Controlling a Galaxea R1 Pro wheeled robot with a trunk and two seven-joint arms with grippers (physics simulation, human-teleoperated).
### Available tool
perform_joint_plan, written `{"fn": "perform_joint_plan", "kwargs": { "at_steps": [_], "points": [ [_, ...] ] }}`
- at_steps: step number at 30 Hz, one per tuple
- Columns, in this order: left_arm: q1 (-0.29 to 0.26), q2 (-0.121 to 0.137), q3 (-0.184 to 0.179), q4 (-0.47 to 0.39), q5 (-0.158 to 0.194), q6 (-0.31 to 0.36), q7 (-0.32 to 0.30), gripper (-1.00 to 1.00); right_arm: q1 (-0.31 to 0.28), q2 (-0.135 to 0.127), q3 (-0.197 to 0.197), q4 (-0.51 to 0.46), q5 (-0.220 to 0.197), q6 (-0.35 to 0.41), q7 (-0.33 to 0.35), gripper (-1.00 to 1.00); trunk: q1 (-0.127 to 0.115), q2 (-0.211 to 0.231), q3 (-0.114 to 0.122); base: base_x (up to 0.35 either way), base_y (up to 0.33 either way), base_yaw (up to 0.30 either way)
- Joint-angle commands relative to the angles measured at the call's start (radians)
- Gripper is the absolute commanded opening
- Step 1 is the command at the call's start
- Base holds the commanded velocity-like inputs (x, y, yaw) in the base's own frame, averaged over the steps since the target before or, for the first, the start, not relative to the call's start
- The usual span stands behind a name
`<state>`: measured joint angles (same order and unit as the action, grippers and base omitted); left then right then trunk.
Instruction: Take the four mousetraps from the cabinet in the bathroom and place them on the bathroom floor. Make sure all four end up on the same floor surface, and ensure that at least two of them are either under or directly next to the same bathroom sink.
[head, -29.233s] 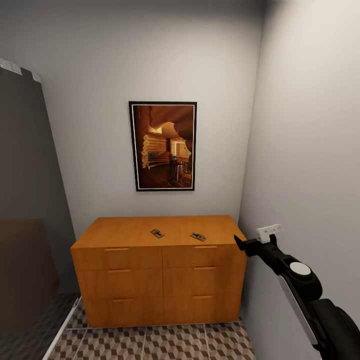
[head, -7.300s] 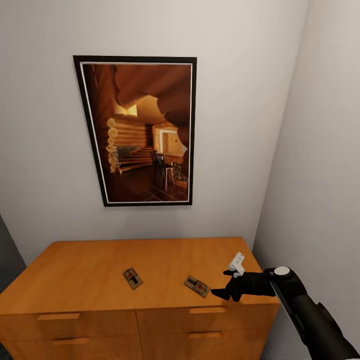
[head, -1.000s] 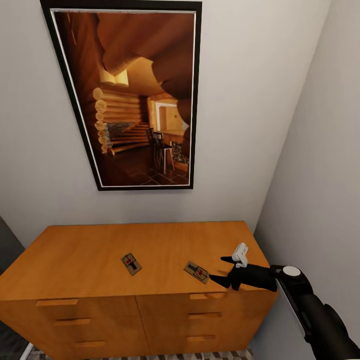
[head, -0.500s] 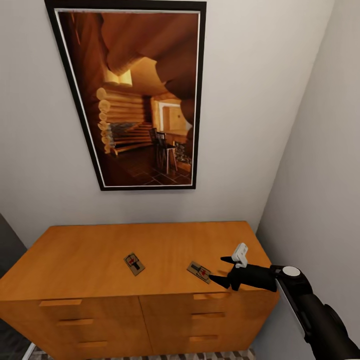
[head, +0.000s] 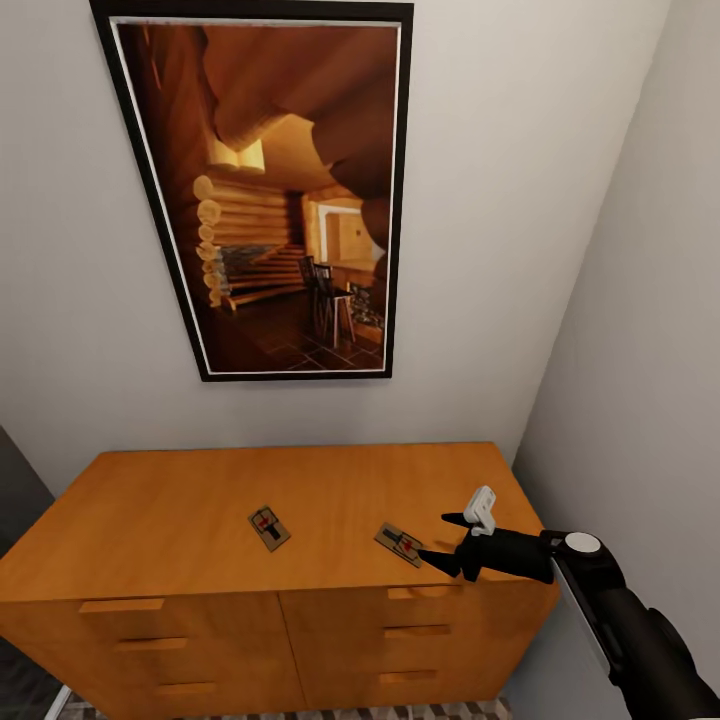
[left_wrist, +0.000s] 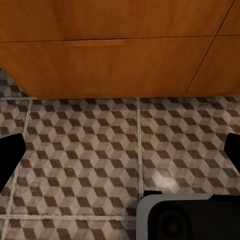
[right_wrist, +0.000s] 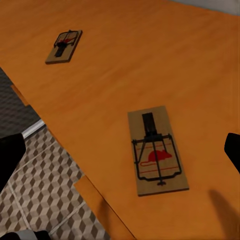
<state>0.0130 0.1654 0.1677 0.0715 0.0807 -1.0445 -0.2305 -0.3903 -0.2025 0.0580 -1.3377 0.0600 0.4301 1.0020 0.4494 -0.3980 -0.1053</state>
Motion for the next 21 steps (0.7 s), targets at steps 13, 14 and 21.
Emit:
{"fn": "perform_joint_plan", "kwargs": {
  "at_steps": [13, 14, 21],
  "points": [
    [-0.001, 0.0, 0.003, 0.002, 0.008, -0.003, -0.01, 1.0, -0.001, -0.005, 0.0, 0.036, 0.007, 0.003, 0.002, 1.0, 0.001, -0.002, -0.002, 0.0, 0.0, 0.0],
    [-0.001, 0.0, 0.003, 0.002, 0.008, -0.003, -0.01, 1.0, -0.001, -0.005, 0.0, 0.04, 0.008, 0.003, 0.002, 1.0, 0.001, -0.002, -0.002, 0.0, 0.0, 0.0],
    [-0.001, 0.0, 0.003, 0.002, 0.008, -0.003, -0.01, 1.0, -0.001, -0.006, 0.0, 0.053, 0.009, 0.003, 0.0, 1.0, 0.001, -0.002, -0.002, 0.0, 0.0, 0.0]
  ]
}}
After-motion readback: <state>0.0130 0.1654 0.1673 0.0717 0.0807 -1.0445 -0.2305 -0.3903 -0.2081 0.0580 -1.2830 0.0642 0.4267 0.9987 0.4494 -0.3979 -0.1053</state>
